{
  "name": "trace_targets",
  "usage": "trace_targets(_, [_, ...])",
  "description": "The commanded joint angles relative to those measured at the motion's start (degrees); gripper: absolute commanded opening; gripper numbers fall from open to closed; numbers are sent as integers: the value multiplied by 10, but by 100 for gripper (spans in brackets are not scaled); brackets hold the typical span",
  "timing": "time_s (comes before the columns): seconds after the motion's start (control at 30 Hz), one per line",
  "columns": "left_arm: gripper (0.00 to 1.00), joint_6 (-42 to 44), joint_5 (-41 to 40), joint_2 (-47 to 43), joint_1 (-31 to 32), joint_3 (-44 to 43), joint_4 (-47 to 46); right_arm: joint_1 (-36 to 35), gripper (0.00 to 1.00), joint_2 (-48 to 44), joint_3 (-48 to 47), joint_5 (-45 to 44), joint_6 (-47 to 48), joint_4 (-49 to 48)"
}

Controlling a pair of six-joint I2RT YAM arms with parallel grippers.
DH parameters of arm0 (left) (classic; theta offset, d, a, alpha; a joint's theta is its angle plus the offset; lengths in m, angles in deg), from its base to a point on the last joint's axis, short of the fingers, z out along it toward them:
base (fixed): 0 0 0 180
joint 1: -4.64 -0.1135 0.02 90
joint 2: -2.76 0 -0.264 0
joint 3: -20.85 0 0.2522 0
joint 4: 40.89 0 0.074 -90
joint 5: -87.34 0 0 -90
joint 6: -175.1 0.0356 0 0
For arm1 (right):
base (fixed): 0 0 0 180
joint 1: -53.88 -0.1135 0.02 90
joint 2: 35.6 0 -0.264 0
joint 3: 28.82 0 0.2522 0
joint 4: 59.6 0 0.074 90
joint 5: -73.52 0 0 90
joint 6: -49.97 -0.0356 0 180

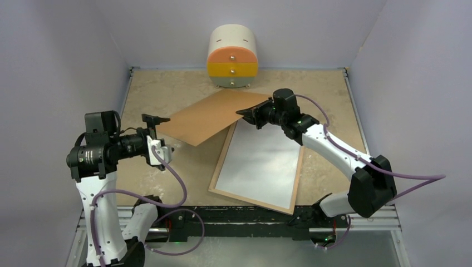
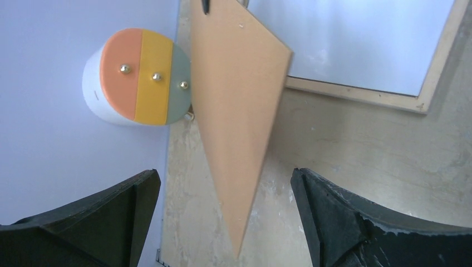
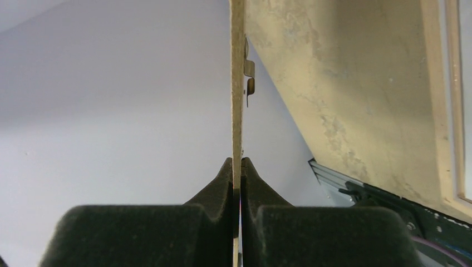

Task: Put the photo into the frame
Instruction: Turn over the photo frame item at the center of the board.

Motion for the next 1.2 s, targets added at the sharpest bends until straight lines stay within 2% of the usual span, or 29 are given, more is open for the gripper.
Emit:
trace_targets(0.0, [95,71,-22,4,11,39,10,3,0,-25,-13,4,-48,-92])
trace_targets(0.07, [93,97,-39,3,11,58,5,2,0,-17,-29,-1,-47,-96])
trace_targets(0.17, [89,70,-46,18,11,70,-34,-2,0,-10,-37,4,-51,-101])
trace_targets(0.27, [87,3,-46,11,11,99,-134,-7,0,-9,-37,9,-56,-110])
trace_targets(0.37, [78,-60,-44,-21,11,162,-256,-12,0,-7,-31,14,-67,-126])
trace_targets(0.5, [68,-61,-49,-50,11,224,-338,-19,0,-8,-36,17,-78,-141])
trace_targets(0.57, [62,-96,-59,-51,11,237,-393,-26,0,-5,-44,20,-77,-141])
trace_targets(0.63, [54,-118,-63,-45,11,237,-426,-35,0,-1,-47,20,-78,-142])
trace_targets(0.67, [46,-125,-61,-40,11,235,-438,-39,0,1,-49,20,-77,-141])
trace_targets(0.7, [38,-127,-55,-35,11,232,-443,-43,0,2,-51,21,-73,-138])
trace_targets(0.8, [4,-106,-35,-19,11,214,-442,-56,0,10,-68,34,-38,-114])
trace_targets(0.83, [0,-110,-33,-15,11,209,-446,-58,0,15,-77,49,-19,-106])
trace_targets(0.87, [0,-121,-34,-12,11,204,-454,-59,0,18,-85,64,14,-91])
trace_targets(0.9, [0,-125,-35,-8,11,198,-456,-59,3,20,-92,75,43,-73])
trace_targets(0.97, [0,-104,-32,-2,11,187,-435,-58,24,20,-107,128,112,-10])
trace_targets(1.1, [0,-47,-24,-1,11,172,-384,-38,75,-8,-109,172,288,116])
trace_targets(1.17, [0,-42,-21,-4,11,168,-379,-26,91,-25,-108,195,380,165])
